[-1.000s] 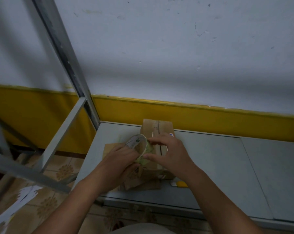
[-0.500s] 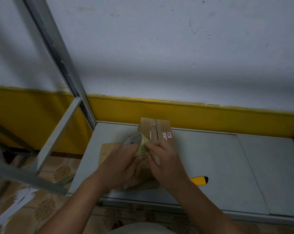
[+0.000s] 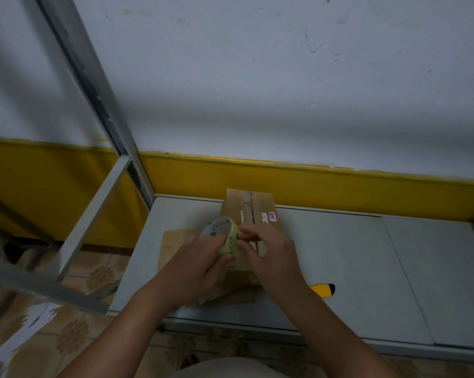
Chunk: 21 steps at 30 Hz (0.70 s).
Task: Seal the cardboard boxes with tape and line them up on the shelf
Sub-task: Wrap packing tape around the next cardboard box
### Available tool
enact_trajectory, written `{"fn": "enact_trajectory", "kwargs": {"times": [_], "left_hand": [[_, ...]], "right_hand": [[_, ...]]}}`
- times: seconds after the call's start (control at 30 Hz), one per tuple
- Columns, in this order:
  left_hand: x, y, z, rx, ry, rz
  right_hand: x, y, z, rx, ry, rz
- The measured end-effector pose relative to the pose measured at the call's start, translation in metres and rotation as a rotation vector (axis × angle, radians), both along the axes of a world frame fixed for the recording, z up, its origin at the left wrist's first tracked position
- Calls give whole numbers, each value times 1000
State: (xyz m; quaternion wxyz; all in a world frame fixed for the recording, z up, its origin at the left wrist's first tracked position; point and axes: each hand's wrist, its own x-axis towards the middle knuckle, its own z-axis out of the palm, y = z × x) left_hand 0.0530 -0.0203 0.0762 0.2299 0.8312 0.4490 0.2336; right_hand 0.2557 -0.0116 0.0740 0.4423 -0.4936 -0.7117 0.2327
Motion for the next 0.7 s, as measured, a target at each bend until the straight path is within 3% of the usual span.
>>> {"fn": "enact_trajectory", "kwargs": {"times": [0.4, 0.7], "left_hand": [[4, 1, 4, -36, -62, -44], [8, 4, -4, -129, -16, 58]], "right_hand": [[-8, -4, -11, -68, 39, -12], [-2, 1, -6, -433, 143, 152]]}}
